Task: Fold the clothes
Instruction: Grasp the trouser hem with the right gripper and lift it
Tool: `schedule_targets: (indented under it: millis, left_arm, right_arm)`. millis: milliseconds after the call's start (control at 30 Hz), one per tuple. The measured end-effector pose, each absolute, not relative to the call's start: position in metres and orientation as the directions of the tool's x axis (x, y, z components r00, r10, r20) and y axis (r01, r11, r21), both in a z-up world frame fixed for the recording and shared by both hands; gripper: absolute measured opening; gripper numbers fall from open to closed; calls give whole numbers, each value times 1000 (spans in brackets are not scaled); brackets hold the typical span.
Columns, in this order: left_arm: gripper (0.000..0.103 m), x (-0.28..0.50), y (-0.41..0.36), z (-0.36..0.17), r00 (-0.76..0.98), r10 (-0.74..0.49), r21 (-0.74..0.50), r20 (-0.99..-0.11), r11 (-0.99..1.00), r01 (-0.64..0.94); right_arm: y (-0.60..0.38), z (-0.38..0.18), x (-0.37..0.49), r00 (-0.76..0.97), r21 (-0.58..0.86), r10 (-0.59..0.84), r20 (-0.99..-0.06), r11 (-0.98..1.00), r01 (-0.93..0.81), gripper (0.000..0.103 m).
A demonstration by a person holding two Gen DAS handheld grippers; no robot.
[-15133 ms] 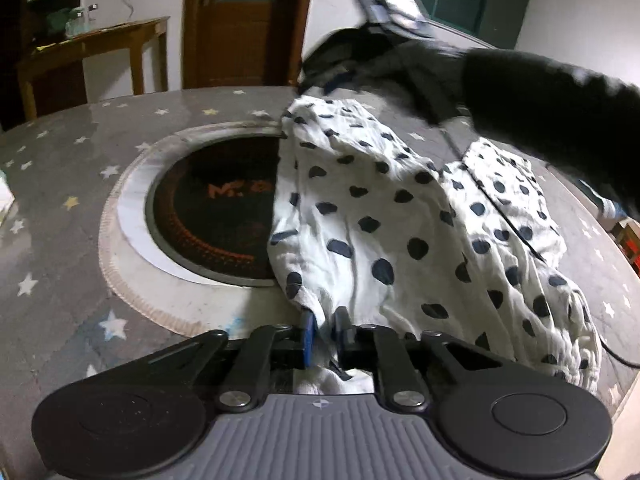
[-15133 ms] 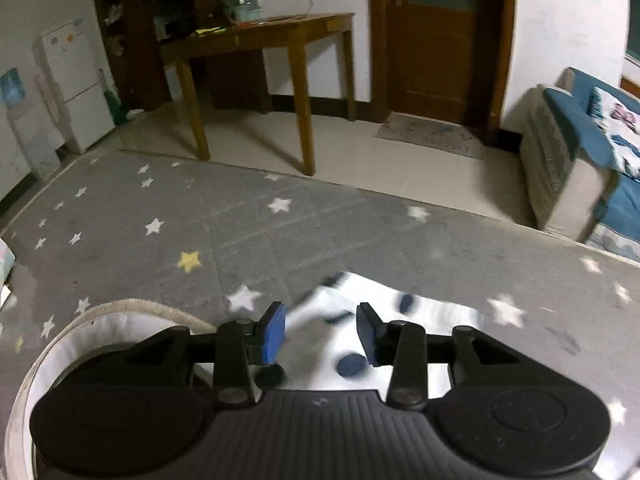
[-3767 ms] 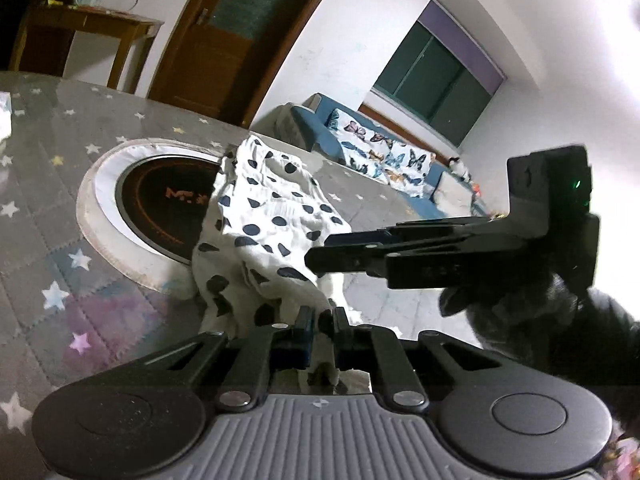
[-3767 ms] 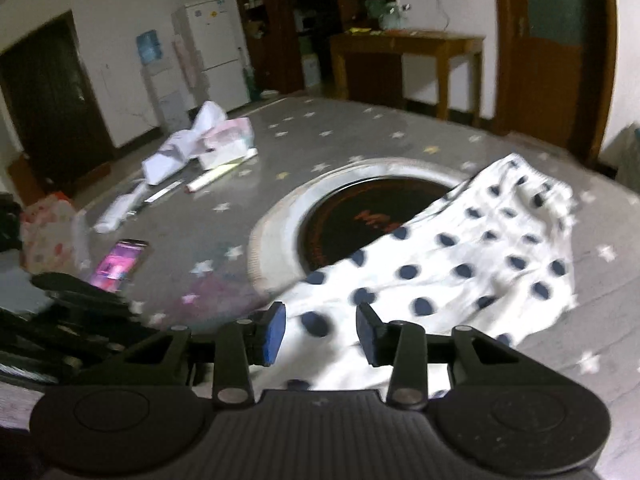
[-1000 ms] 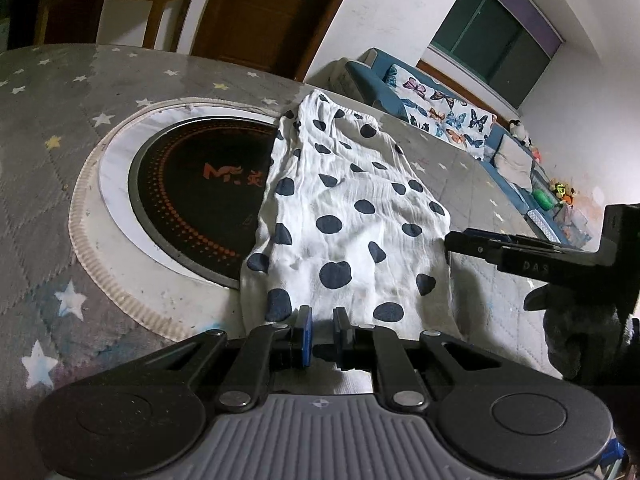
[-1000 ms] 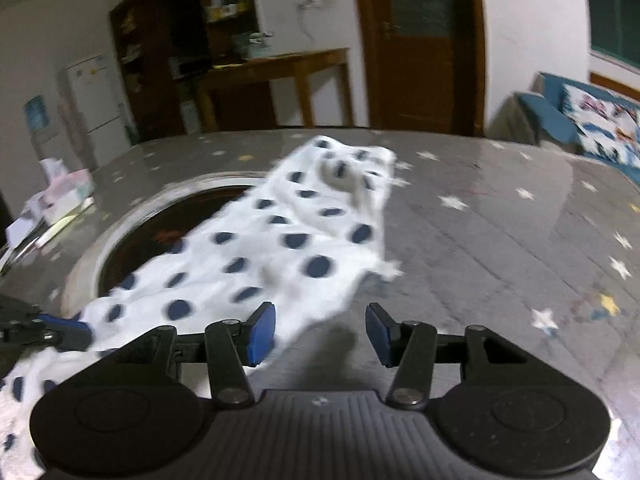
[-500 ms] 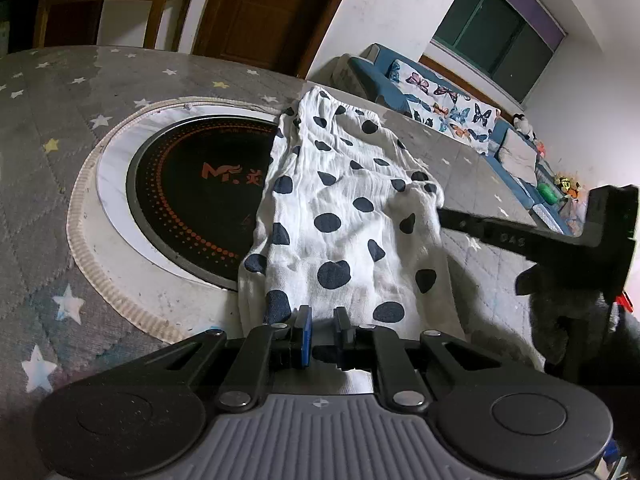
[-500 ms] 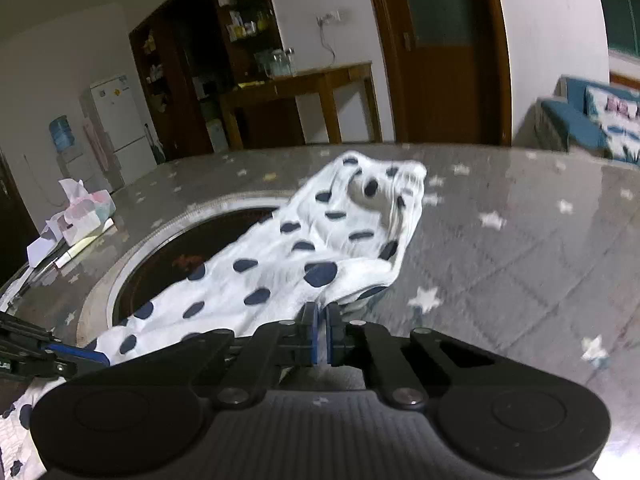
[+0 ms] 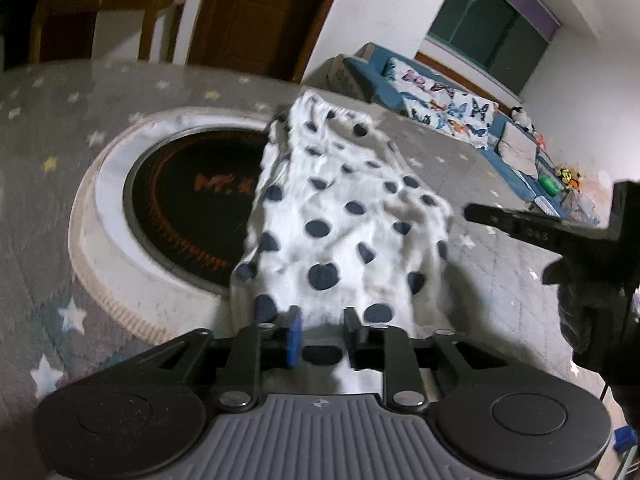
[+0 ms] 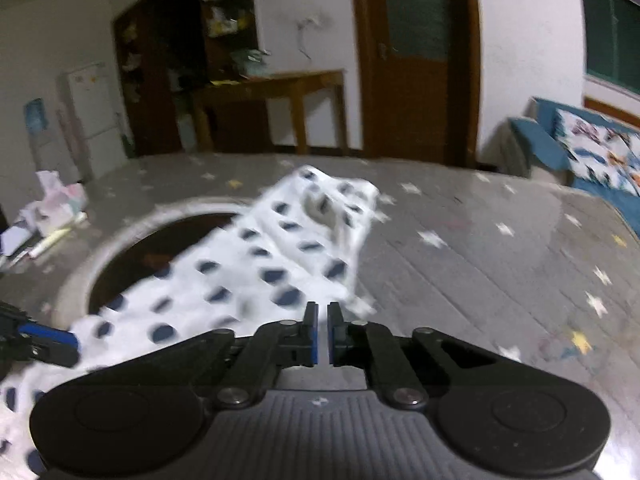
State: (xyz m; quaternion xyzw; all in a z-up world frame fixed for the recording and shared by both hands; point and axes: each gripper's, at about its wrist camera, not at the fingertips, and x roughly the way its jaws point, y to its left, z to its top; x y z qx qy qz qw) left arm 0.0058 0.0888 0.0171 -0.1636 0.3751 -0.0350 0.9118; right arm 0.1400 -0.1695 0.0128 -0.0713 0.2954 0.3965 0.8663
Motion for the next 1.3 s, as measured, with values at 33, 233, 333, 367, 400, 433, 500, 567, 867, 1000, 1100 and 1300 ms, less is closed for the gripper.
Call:
schedule_targets:
  millis: [33,233,333,367,400,433,500,567,867,1000,1100,1300]
  left_arm:
    - [30,6,85,21,724,-188,-319,-664,947,-46]
    - [30,17,73,18,712,-226,-314,-664,949,8]
    - [30,21,81,3,685,-221,-319,-694,947,-18]
    - [30,20,84,1,684,-228,-331,-693,943,-21]
    - [30,20,88,0,686,-237,-345,-688,939,-22]
    - [30,19,90,-1,687,-241,-351,-686,936,-22]
    - [31,19,91,-1,687,-247,-358,-683,934,-20]
    - [32,18,90,-1,688,-251,-359,-681,933,-16]
    - [34,17,96,-1,684,-282,-393,-672,920,-6]
    - [35,18,99,-3,681,-297,-413,-669,911,-8]
    - [34,18,101,-4,679,-307,-424,-667,906,-7]
    - [34,18,104,-4,679,-319,-437,-661,899,-3]
  right_arm:
    - [-169,14,140,511,105,643,-570,674,-731,7]
    - [-158,3,139,483,70,618,-620,658,-750,26]
    - [-163,-9,146,479,60,566,-671,685,-726,27]
    - [-167,-9,147,477,65,566,-672,687,-724,28]
    - [-170,-8,148,475,70,566,-674,689,-721,29]
    - [-172,-4,150,476,71,566,-673,690,-720,29]
    - [-171,6,158,475,77,579,-663,684,-725,29]
    - [-162,13,174,487,69,577,-655,688,-722,29]
    - [-112,20,273,550,63,521,-653,761,-646,30]
    - [-97,9,319,541,123,509,-670,795,-594,31]
    - [-87,-1,339,534,120,479,-697,812,-572,30]
    - [-74,0,346,590,49,470,-657,807,-588,8]
